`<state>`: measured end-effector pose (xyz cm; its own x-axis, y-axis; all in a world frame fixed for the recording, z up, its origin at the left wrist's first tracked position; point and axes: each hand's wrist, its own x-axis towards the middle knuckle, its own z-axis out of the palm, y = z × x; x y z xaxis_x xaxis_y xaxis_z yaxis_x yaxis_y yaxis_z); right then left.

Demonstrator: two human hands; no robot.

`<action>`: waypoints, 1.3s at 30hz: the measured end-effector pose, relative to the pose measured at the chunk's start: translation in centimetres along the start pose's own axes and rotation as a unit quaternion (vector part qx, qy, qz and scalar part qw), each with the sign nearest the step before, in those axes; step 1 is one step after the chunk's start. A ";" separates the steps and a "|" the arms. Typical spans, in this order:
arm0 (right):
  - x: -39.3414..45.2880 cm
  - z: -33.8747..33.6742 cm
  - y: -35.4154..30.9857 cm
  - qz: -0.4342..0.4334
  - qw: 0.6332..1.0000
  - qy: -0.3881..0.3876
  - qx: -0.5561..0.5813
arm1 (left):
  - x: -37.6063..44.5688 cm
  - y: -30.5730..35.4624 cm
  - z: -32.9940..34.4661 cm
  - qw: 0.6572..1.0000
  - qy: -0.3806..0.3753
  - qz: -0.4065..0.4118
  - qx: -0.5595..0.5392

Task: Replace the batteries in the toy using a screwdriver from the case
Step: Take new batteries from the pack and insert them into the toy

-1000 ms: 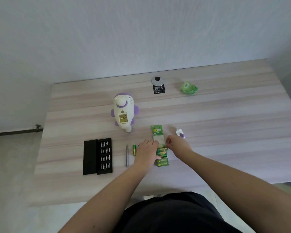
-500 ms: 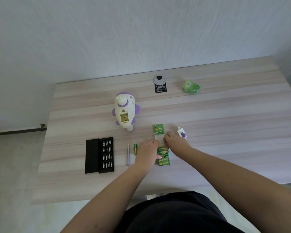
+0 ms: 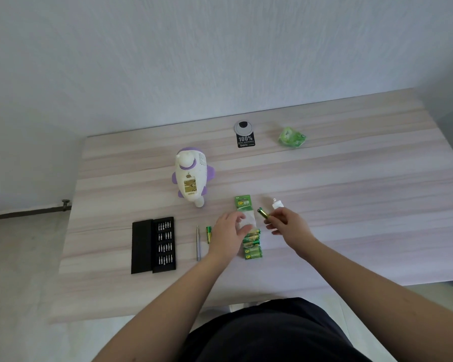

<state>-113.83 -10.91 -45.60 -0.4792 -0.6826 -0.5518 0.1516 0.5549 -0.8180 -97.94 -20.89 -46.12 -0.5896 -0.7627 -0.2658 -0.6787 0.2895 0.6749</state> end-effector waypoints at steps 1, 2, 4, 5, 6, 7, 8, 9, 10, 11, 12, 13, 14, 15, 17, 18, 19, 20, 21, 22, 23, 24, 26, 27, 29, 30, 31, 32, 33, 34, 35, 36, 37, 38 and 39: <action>-0.4 0.2 -0.2 -0.001 1.000 -0.014 0.018 | -0.1 0.4 -0.1 0.997 -0.010 -0.025 -0.067; -0.6 0.5 -0.4 0.000 0.999 -0.026 0.032 | -0.1 0.8 -0.2 0.991 -0.019 -0.045 -0.124; -1.1 1.0 -0.7 0.000 0.998 -0.050 0.045 | -0.2 1.4 -0.3 0.977 -0.030 -0.066 -0.200; -1.2 1.3 -0.7 -0.005 0.997 -0.061 0.041 | -0.2 1.6 -0.4 0.971 -0.031 -0.070 -0.226; -1.3 1.6 -0.8 -0.011 0.997 -0.071 0.034 | -0.2 1.6 -0.4 0.965 -0.030 -0.072 -0.249; -1.2 1.8 -0.7 -0.015 0.996 -0.078 0.026 | -0.3 1.7 -0.5 0.959 -0.025 -0.079 -0.273; -1.2 1.9 -0.7 -0.017 0.996 -0.080 0.020 | -0.4 1.7 -0.5 0.952 -0.018 -0.091 -0.293; -1.0 1.9 -0.6 -0.017 0.997 -0.070 0.009 | -0.5 1.7 -0.6 0.944 -0.010 -0.103 -0.313; -0.8 1.8 -0.4 -0.016 0.999 -0.048 -0.010 | -0.5 1.7 -0.7 0.938 0.001 -0.111 -0.327; -0.4 1.7 -0.2 -0.015 0.999 -0.018 -0.039 | -0.6 1.5 -0.8 0.933 0.009 -0.119 -0.339; -0.1 1.5 0.1 -0.012 0.997 0.011 -0.073 | -0.7 1.3 -0.9 0.930 0.009 -0.128 -0.343; 0.3 1.3 0.5 -0.009 0.994 0.028 -0.108 | -0.7 1.0 -1.0 0.928 0.005 -0.142 -0.343; 0.5 1.1 0.9 -0.006 0.989 0.031 -0.146 | -0.8 0.6 -1.0 0.929 -0.005 -0.156 -0.335; 0.7 1.0 1.4 -0.008 0.982 0.024 -0.187 | -0.8 0.2 -0.9 0.932 -0.021 -0.173 -0.319; 1.0 1.1 2.1 -0.023 0.967 -0.007 -0.252 | -1.1 -0.7 -0.5 0.926 -0.066 -0.209 -0.307; 1.0 1.3 2.2 -0.033 0.962 -0.024 -0.269 | -1.4 -0.9 -0.3 0.915 -0.086 -0.224 -0.324; 1.0 1.6 2.3 -0.042 0.958 -0.038 -0.282 | -1.7 -1.0 -0.2 0.904 -0.102 -0.237 -0.342; 1.1 1.8 2.3 -0.049 0.953 -0.047 -0.294 | -1.9 -1.1 -0.1 0.895 -0.114 -0.246 -0.355; 1.2 2.1 2.3 -0.054 0.949 -0.051 -0.306 | -2.1 -1.1 -0.1 0.891 -0.126 -0.250 -0.358; 1.4 2.3 2.3 -0.059 0.944 -0.052 -0.321 | -2.2 -1.0 0.0 0.890 -0.137 -0.253 -0.355; 1.5 2.5 2.4 -0.065 0.939 -0.051 -0.335 | -2.2 -1.1 0.1 0.891 -0.147 -0.254 -0.346; 1.6 2.5 2.4 -0.070 0.934 -0.051 -0.346 | -2.2 -1.0 0.3 0.894 -0.151 -0.254 -0.337; 1.7 2.5 2.4 -0.074 0.930 -0.050 -0.356 | -1.9 -1.1 0.5 0.900 -0.148 -0.255 -0.320; 1.8 2.4 2.5 -0.074 0.929 -0.050 -0.359 | -1.7 -1.1 0.6 0.904 -0.146 -0.255 -0.311; 1.8 2.2 2.5 -0.075 0.924 -0.049 -0.372 | -1.7 -0.9 0.6 0.903 -0.143 -0.257 -0.312; 1.7 2.2 2.5 -0.075 0.921 -0.047 -0.378 | -1.7 -0.9 0.6 0.901 -0.142 -0.259 -0.318; 1.7 2.2 2.5 -0.075 0.922 -0.042 -0.378 | -1.7 -0.8 0.6 0.898 -0.142 -0.262 -0.323; 1.6 2.2 2.5 -0.069 0.925 -0.038 -0.373 | -1.7 -0.8 0.5 0.896 -0.142 -0.265 -0.326; 1.5 2.1 2.5 -0.061 0.929 -0.032 -0.364 | -1.8 -0.7 0.4 0.894 -0.143 -0.268 -0.330; 1.2 1.9 2.4 -0.048 0.934 -0.026 -0.353 | -1.8 -0.7 0.3 0.891 -0.145 -0.271 -0.333; 1.0 1.7 2.3 -0.037 0.941 -0.019 -0.336 | -1.7 -0.6 0.2 0.890 -0.147 -0.272 -0.336; 0.7 1.3 2.2 -0.031 0.950 -0.009 -0.311 | -1.7 -0.6 0.0 0.889 -0.151 -0.272 -0.335; 0.4 0.9 2.2 -0.031 0.960 0.004 -0.278 | -1.6 -0.5 -0.2 0.891 -0.155 -0.268 -0.332; 0.0 0.5 2.0 -0.035 0.969 0.018 -0.243 | -1.5 -0.4 -0.5 0.894 -0.157 -0.263 -0.328; -0.3 0.1 1.8 -0.041 0.977 0.032 -0.208 | -1.5 -0.2 -0.8 0.898 -0.156 -0.256 -0.322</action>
<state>-113.29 -9.78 -46.89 -0.5295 -0.7089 -0.4660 -0.2468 0.6542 -0.7149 -96.56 -20.32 -45.35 -0.4346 -0.4716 -0.7673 -0.5614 -0.5243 0.6403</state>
